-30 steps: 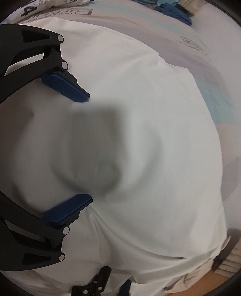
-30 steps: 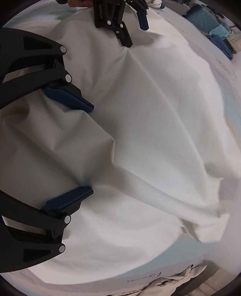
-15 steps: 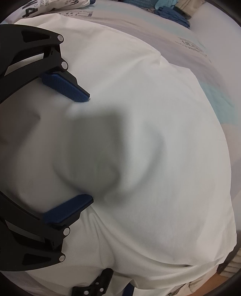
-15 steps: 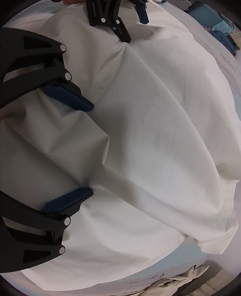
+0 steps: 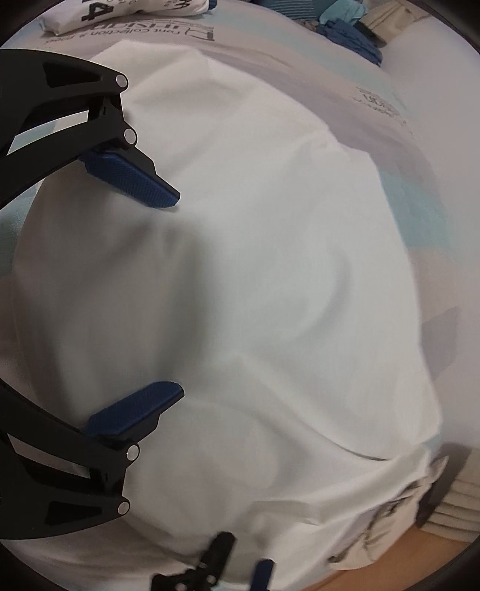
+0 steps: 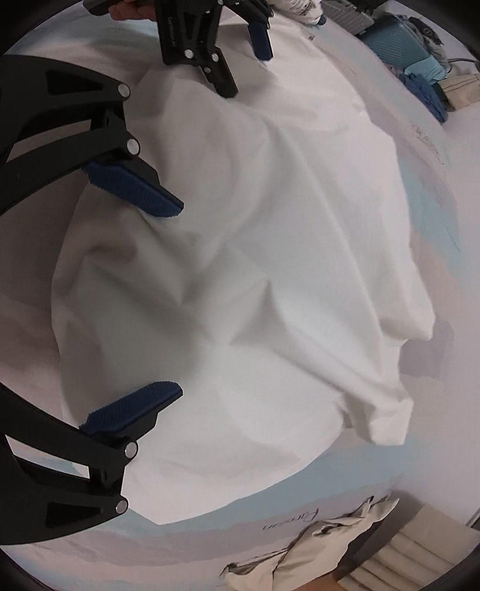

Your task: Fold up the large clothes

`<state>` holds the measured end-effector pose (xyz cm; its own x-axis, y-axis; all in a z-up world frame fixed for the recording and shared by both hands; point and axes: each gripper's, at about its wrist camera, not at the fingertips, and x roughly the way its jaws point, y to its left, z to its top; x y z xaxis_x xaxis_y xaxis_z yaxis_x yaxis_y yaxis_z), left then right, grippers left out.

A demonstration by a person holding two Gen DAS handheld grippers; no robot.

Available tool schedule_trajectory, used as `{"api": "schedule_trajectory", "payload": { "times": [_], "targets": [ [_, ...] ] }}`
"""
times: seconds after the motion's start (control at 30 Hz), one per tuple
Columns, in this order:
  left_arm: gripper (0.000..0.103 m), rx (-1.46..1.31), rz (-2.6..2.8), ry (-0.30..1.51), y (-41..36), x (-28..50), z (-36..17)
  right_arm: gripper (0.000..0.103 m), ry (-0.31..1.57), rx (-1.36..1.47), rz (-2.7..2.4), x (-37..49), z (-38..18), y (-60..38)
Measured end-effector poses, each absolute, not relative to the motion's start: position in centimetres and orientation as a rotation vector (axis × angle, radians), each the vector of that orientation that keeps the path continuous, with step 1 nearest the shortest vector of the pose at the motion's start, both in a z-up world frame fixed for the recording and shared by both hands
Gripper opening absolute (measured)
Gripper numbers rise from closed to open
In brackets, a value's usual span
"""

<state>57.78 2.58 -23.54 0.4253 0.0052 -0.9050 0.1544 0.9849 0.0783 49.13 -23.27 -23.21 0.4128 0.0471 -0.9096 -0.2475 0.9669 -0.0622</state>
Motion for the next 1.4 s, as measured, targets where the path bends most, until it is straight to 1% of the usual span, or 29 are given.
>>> {"api": "schedule_trajectory", "payload": {
  "times": [0.23,0.67,0.8,0.9,1.0,1.13,1.27,1.4],
  "targets": [
    [0.097,0.163,-0.082,1.141,2.6,58.0,-25.5,0.096,1.142,-0.268,0.161,49.2,-26.6,-23.2],
    [0.098,0.163,-0.092,1.159,3.0,58.4,-26.9,0.097,1.196,-0.166,0.175,49.9,-29.1,-24.8],
    [0.098,0.149,-0.103,1.169,3.5,58.8,-26.7,0.097,1.226,-0.173,0.173,50.4,-28.8,-24.9],
    [0.096,0.111,-0.138,1.186,4.2,58.7,-25.0,0.096,1.267,-0.166,0.167,51.1,-27.6,-24.9],
    [0.097,0.032,-0.165,1.153,6.7,58.5,-22.0,0.095,1.261,-0.179,0.188,51.3,-25.8,-24.8],
    [0.097,-0.134,-0.184,1.158,13.6,59.9,-18.6,0.095,1.194,-0.216,0.215,51.8,-22.8,-23.8],
    [0.097,-0.178,-0.189,1.223,19.2,63.4,-18.1,0.095,1.158,-0.225,0.232,54.3,-20.6,-22.2],
    [0.097,-0.165,-0.215,1.317,21.7,66.7,-19.4,0.095,1.2,-0.169,0.214,58.3,-21.5,-21.0]
  ]
}}
